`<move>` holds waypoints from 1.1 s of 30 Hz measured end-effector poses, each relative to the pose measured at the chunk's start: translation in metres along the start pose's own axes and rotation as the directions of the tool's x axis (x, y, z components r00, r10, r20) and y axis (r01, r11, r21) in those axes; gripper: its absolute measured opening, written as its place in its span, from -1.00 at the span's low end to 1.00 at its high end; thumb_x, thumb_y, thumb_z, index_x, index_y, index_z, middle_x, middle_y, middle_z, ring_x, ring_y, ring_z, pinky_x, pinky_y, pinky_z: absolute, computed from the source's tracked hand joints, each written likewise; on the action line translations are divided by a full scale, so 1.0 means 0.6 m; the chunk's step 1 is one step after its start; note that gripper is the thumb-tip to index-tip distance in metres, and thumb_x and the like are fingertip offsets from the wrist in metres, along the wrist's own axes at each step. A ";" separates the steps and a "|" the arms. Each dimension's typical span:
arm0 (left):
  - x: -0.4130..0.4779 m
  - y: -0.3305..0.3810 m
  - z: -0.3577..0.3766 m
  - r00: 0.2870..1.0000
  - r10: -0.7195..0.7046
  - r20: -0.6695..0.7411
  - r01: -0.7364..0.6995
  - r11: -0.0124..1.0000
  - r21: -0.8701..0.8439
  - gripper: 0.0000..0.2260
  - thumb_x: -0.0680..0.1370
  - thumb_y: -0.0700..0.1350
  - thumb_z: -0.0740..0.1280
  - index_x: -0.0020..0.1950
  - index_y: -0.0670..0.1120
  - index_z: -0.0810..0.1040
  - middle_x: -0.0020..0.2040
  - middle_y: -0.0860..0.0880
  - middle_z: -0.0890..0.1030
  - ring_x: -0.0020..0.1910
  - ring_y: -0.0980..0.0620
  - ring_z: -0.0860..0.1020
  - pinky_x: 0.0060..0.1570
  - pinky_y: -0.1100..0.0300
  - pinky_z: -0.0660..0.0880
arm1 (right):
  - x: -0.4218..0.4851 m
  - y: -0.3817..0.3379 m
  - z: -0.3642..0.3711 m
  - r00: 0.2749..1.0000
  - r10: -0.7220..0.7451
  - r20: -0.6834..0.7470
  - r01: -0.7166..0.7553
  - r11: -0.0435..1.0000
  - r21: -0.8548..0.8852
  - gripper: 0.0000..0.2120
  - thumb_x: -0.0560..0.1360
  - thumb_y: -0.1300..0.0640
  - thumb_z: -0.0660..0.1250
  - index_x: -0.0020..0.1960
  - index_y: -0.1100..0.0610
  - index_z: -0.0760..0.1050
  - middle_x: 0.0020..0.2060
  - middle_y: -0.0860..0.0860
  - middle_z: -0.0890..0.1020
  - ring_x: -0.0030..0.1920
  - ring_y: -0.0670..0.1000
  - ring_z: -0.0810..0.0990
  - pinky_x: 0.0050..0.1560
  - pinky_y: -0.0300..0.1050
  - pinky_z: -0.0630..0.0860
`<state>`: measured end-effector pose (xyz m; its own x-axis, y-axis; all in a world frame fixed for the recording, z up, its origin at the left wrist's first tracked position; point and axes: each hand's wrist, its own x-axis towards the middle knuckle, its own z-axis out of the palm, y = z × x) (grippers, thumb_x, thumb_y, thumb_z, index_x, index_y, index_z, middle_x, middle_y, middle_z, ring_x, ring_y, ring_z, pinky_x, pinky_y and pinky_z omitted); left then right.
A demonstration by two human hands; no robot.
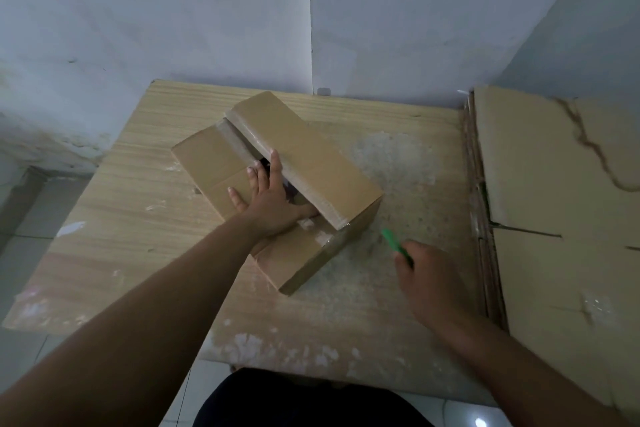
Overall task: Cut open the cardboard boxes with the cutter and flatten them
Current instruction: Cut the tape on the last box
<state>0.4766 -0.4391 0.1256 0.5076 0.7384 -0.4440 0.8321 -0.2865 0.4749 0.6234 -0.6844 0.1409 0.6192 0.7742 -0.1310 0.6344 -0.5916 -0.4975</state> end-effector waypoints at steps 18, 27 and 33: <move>-0.023 0.000 0.025 0.985 0.162 -0.053 -0.148 0.968 0.202 0.16 0.44 0.55 0.17 0.54 -0.05 -0.58 0.68 -0.02 -0.29 0.64 -0.07 -0.34 0.43 -0.45 -0.41 | 0.080 -0.058 0.021 0.965 -0.182 0.187 0.212 0.965 -0.154 -0.06 0.50 -0.34 0.23 0.62 0.01 -0.21 0.58 0.14 -0.05 0.58 0.18 -0.03 0.54 0.13 0.12; -0.036 -0.017 -0.034 0.940 0.338 0.050 -0.339 0.941 0.008 0.27 0.42 0.17 0.49 0.41 0.20 -0.70 0.70 0.00 -0.01 0.68 -0.04 -0.09 0.42 -0.44 -0.44 | 0.107 -0.115 0.050 0.983 -0.102 0.150 0.141 0.950 -0.278 -0.36 0.60 -0.13 0.14 0.60 -0.03 0.02 0.30 0.15 0.31 0.20 0.22 0.44 0.04 0.05 0.50; -0.060 -0.045 -0.097 0.816 0.560 0.139 -0.565 0.825 -0.010 0.24 0.50 0.07 0.52 0.41 0.26 -0.67 0.59 0.21 -0.39 0.66 -0.02 -0.20 0.52 -0.34 -0.33 | 0.083 -0.136 0.080 0.958 0.181 -0.224 -0.169 0.983 0.071 -0.55 0.68 -0.03 0.12 0.12 0.32 0.60 -0.08 0.31 0.67 -0.07 0.28 0.67 -0.10 0.01 0.51</move>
<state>0.4227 -0.4222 0.1728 0.9118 0.3576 -0.2018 0.3977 -0.6472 0.6503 0.5805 -0.5866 0.1336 0.8112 0.5844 -0.0234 0.4863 -0.6962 -0.5280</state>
